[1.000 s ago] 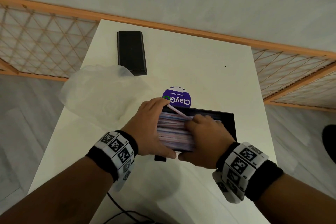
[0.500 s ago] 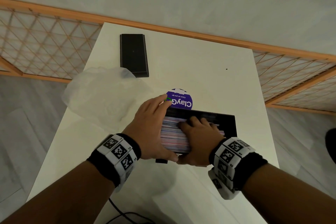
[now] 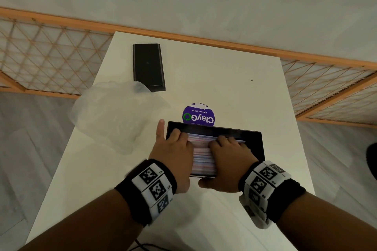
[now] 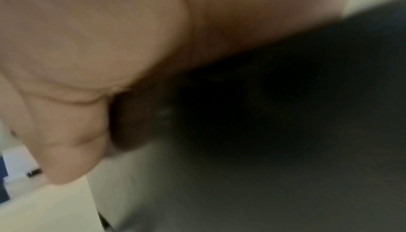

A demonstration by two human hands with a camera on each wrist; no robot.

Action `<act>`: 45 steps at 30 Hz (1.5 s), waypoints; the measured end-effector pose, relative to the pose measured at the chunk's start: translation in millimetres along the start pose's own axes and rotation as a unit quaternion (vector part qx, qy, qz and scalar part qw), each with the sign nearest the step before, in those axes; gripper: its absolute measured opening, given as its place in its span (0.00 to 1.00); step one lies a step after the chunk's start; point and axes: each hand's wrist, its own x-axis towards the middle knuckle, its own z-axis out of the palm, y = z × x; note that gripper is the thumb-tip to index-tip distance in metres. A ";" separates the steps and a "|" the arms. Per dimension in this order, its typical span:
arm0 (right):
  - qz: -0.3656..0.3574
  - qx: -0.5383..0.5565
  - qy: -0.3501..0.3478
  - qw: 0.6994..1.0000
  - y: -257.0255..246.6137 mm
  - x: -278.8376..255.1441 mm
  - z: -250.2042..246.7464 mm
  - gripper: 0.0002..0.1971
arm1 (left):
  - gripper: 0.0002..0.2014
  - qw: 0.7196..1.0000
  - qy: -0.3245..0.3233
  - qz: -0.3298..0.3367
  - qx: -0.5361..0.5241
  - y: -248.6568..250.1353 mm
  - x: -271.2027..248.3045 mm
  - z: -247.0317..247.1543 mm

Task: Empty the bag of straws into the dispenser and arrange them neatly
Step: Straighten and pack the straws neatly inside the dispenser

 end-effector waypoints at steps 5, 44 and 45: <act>-0.044 0.062 -0.013 0.997 -2.1 5.8 2.8 0.37 | 0.35 0.999 0.008 0.035 -0.015 14.0 11.1 -8.5; 0.035 0.044 -0.039 0.998 2.1 -10.5 11.1 0.34 | 0.29 0.992 -0.050 -0.008 -0.115 29.3 14.1 7.8; 0.036 0.044 -0.040 0.998 1.8 -10.7 10.9 0.34 | 0.30 0.992 -0.052 -0.007 -0.114 28.9 14.3 7.4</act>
